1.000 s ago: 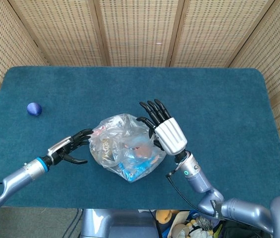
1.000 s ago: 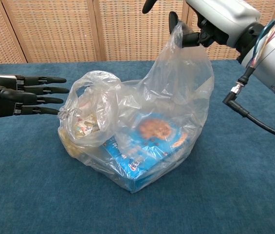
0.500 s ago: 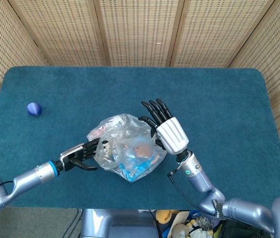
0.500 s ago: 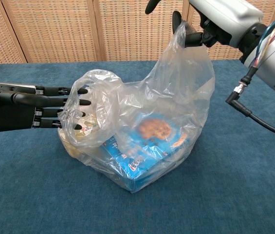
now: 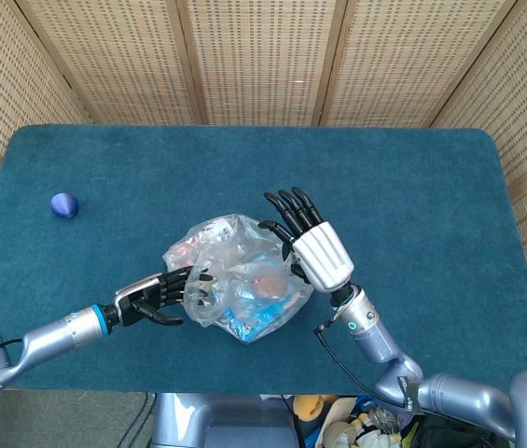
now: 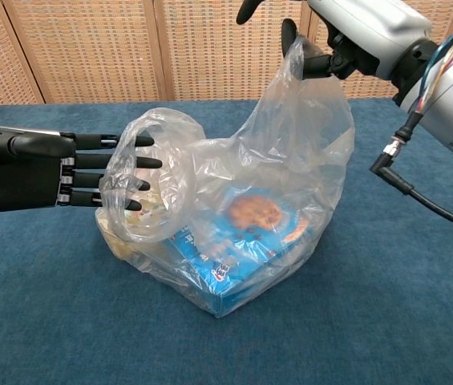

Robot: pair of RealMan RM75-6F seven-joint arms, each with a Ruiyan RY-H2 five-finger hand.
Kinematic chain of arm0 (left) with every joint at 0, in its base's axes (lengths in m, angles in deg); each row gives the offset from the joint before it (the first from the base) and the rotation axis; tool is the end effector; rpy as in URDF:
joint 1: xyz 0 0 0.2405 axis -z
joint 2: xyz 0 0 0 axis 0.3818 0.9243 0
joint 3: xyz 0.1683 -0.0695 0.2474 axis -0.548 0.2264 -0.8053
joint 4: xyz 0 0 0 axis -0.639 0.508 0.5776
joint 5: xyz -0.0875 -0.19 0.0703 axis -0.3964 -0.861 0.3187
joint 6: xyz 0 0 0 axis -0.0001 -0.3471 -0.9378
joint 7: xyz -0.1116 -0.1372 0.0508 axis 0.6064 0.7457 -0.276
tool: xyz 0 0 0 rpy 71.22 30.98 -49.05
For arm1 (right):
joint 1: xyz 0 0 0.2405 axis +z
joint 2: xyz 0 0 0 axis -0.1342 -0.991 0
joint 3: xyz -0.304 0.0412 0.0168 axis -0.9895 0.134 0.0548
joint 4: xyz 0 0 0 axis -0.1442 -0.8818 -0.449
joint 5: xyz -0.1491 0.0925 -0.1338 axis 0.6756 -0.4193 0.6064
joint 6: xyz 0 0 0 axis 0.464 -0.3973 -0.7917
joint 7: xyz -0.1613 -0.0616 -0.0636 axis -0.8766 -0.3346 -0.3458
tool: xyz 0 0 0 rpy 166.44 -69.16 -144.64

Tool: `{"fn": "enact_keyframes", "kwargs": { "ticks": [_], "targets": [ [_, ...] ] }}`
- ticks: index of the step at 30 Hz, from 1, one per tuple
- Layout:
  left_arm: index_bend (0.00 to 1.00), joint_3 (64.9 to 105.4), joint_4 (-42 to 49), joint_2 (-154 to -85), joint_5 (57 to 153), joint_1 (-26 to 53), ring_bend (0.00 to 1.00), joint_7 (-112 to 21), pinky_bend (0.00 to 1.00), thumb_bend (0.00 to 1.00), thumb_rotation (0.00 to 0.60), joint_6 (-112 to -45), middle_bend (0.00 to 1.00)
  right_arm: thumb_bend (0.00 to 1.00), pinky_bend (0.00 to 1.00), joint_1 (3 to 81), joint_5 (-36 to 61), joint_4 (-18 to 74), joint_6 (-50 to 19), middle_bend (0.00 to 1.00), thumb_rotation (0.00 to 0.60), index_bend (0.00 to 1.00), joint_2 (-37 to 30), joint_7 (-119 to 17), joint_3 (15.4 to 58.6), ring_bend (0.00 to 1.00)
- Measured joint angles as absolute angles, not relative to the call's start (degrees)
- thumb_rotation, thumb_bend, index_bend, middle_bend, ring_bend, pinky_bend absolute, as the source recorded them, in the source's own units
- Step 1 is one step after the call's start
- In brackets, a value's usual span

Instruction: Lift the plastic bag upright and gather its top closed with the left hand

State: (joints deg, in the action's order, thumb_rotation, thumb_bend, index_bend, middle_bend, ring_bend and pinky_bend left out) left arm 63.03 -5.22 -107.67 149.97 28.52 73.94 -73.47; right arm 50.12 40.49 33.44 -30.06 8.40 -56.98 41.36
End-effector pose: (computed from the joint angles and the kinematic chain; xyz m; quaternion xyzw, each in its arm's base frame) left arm -0.1987 0.3588 0.0134 0.3809 0.8494 0.3430 0.1253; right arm -0.0836 -0.3994 0.0098 0.6464 -0.2334 0.6335 0.3556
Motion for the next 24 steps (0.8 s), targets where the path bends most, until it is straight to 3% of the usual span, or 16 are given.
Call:
{"fn": "enact_keyframes", "kwargs": {
  "ticks": [13,16,24],
  "targets": [
    [0.16,59.47,-1.88,-110.11,154.71,33.46,0.23,83.51,0.22,0.09,0.577,-77.18,0.15,0.93,0.0,49.84,40.21,33.56,-30.24,0.08,0.6,0.29,7.92,-56.78,41.48,0.0],
    [0.17,58.85,-1.21,-110.43,154.9,34.01,0.23,84.27,0.23,0.09,0.511,-78.22,0.16,0.93,0.0,49.79,40.11,33.55,-30.24,0.08,0.6,0.29,7.84,-56.58,41.52,0.0],
    [0.17,58.85,1.23,-112.61,154.16,34.44,0.22,85.99,0.22,0.09,0.254,-81.3,0.15,0.94,0.0,49.61,40.08,33.73,-30.44,0.08,0.6,0.29,7.71,-56.2,41.49,0.0]
  ]
}}
